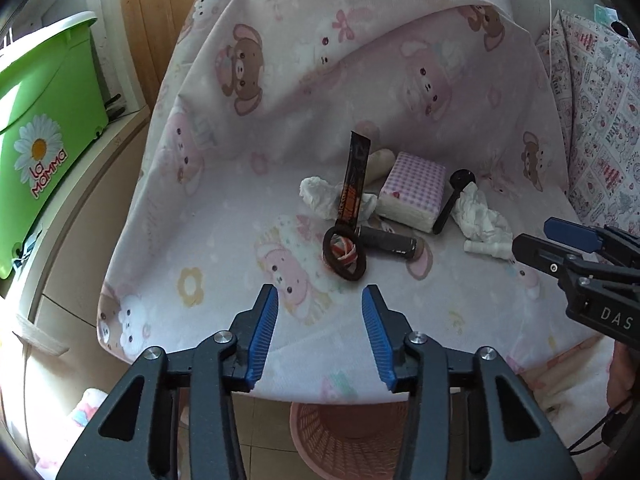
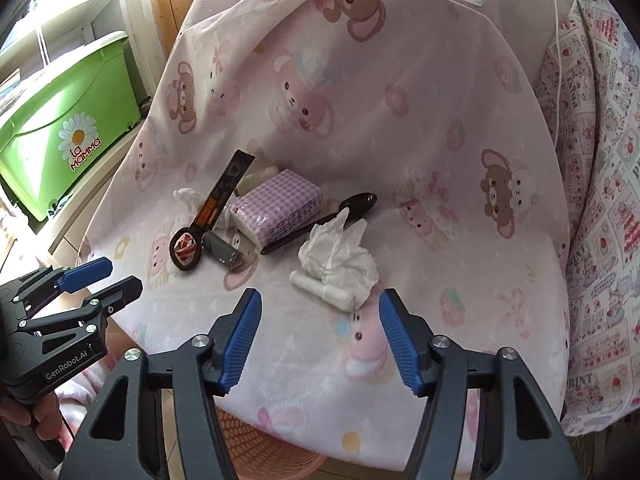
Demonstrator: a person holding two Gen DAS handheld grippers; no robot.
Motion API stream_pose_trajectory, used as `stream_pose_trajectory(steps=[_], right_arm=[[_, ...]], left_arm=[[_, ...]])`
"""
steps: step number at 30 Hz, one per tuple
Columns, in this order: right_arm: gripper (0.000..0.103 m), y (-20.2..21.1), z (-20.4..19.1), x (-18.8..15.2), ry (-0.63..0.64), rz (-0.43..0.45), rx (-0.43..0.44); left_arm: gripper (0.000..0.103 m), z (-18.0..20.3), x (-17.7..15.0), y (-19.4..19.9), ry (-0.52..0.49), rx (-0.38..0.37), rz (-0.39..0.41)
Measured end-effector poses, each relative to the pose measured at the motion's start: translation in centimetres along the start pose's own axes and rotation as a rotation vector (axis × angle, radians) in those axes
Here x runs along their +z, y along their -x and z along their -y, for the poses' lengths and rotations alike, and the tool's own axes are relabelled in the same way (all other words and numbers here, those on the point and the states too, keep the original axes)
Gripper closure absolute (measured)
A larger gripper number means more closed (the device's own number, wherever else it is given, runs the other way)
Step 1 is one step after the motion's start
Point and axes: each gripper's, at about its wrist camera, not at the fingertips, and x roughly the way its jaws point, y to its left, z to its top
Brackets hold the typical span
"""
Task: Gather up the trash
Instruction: 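Grasp the white plastic tube with the right gripper while the left gripper grasps the black ring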
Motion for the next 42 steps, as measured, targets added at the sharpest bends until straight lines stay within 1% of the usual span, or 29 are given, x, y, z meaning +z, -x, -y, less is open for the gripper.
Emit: stream_pose_trajectory(steps=[1,2,3,7,9,10,11,13,14,15,16,17,18,20,21,22,23,25,27,30,32,35,38,40,42], right_arm=[[0.049,-0.4,0.2,0.3,0.002,0.001,0.010],[0.051,-0.7,0.4,0.4,0.006,0.003,0.021],[0.052,-1.0,0.6,0.5,0.011,0.002,0.028],[0.052,-2.1,0.8,-0.5,0.026,-0.019,0.043],[0.052,-2.5,0.7,-1.0,0.031,-0.035,0.049],[0.052,-2.7,0.7,-1.2,0.037,-0.040,0.049],[0.052,-2.8,0.6,-1.3,0.047,-0.041,0.045],[0.057,-2.9,0.2,-1.4,0.074,-0.037,0.030],[0.059,-3.1,0.0,-1.4,0.086,-0.034,0.022],[0.059,-3.2,-0.1,-1.4,0.094,-0.030,0.014],[0.060,-3.3,-0.2,-1.3,0.097,-0.026,0.008],[0.061,-3.5,-0.2,-1.2,0.097,-0.026,0.004],[0.066,-3.6,-0.2,-1.0,0.095,-0.031,-0.001],[0.070,-3.9,-0.2,-0.9,0.088,-0.030,-0.015],[0.074,-4.0,-0.3,-0.9,0.091,-0.031,-0.015],[0.082,-4.1,-0.4,-1.0,0.097,-0.035,-0.017],[0.083,-4.1,-0.6,-1.0,0.104,-0.030,-0.022],[0.089,-3.8,-0.5,-1.2,0.102,-0.027,-0.005],[0.090,-3.4,-0.1,-1.4,0.075,-0.032,0.036],[0.091,-2.6,0.6,-1.8,0.014,-0.042,0.117],[0.091,-2.2,0.9,-2.0,-0.007,-0.043,0.139],[0.091,-2.0,0.7,-2.2,0.004,-0.037,0.117],[0.091,-1.9,0.5,-2.2,0.017,-0.033,0.111],[0.091,-1.9,0.4,-2.3,0.024,-0.032,0.110],[0.091,-1.8,0.3,-2.3,0.042,-0.030,0.102]], left_arm=[[0.070,-0.2,0.4,-0.4,0.014,-0.024,-0.010],[0.074,-0.4,0.8,-0.9,0.031,-0.051,-0.020],[0.077,-0.6,1.1,-1.3,0.047,-0.069,-0.028],[0.080,-1.5,1.5,-2.5,0.085,-0.115,-0.036],[0.080,-1.3,1.5,-2.9,0.076,-0.143,-0.042],[0.080,-1.0,1.5,-3.1,0.055,-0.148,-0.048],[0.080,-0.6,1.5,-3.3,0.036,-0.141,-0.043],[0.080,-0.2,1.3,-3.6,0.017,-0.127,-0.036],[0.084,-0.1,1.3,-3.7,0.018,-0.130,-0.035],[0.092,-0.2,1.3,-3.8,0.025,-0.136,-0.034],[0.096,-0.3,1.3,-3.9,0.033,-0.138,-0.034],[0.103,-0.5,1.2,-3.9,0.037,-0.133,-0.030],[0.103,-0.6,1.2,-3.7,0.037,-0.128,-0.024],[0.103,-0.8,0.9,-3.1,0.033,-0.118,-0.006],[0.103,-0.9,0.8,-2.6,0.026,-0.112,0.008],[0.103,-0.9,0.6,-2.2,0.013,-0.103,0.019],[0.103,-0.9,0.5,-1.8,0.004,-0.095,0.028],[0.103,-1.2,0.4,-1.0,0.002,-0.095,0.041],[0.103,-1.5,0.4,-0.8,0.010,-0.105,0.039],[0.103,-1.8,0.7,-1.2,0.025,-0.102,0.021],[0.102,-1.7,0.9,-1.7,0.035,-0.122,0.005],[0.102,-1.6,1.3,-2.7,0.052,-0.130,-0.016],[0.098,-1.4,1.6,-3.2,0.066,-0.139,-0.025],[0.092,-1.1,1.9,-3.4,0.061,-0.121,-0.023],[0.090,-0.9,2.0,-3.8,0.061,-0.101,-0.029]])
